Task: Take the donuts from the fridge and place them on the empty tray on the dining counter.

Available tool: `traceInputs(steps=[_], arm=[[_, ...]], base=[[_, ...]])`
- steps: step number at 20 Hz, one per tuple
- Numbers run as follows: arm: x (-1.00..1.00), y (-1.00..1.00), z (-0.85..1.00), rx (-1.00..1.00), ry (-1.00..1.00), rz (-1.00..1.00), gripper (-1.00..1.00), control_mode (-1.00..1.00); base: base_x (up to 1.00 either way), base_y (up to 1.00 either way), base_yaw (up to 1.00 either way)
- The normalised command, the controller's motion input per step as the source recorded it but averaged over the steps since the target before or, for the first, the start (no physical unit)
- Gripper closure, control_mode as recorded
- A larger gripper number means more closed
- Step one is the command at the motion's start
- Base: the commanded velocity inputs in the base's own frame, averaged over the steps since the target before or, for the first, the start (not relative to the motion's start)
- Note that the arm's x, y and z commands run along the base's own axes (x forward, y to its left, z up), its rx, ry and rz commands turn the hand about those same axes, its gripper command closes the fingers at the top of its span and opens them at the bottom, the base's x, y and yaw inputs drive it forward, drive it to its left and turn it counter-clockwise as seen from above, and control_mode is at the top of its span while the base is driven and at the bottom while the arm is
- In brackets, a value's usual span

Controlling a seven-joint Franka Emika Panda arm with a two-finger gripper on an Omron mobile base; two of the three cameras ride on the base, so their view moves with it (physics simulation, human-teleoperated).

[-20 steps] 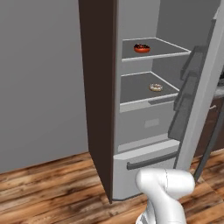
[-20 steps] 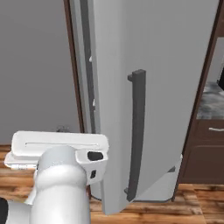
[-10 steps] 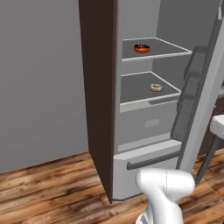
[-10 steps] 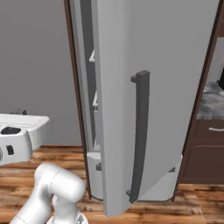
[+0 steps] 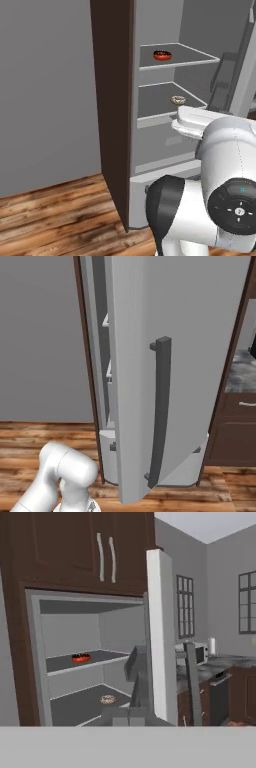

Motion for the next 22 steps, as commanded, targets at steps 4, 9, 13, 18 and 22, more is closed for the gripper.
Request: traceInputs(steps=[4,9,13,18,22], arm=[[0.48,-0.19,-0.39,0.01,-0.09,-0.04,1.0,-1.0],[0.8,-0.33,-0.4,0.0,-0.08,0.1,1.0,-1.0],[0.74,-0.21,-0.52,0.0,-0.22,0.04,1.0,-1.0],[0.59,-0.21,-0.79,0.0,-0.25,0.04,1.0,-1.0],[0.43,-0.57,-0.86,0.0,-0.17,0.0,1.0,-1.0]], base=[[0.0,0.0,0.0],[0.0,0.0,0.0],[0.0,0.0,0.0],[0.0,0.0,0.0],[0.0,0.0,0.0]])
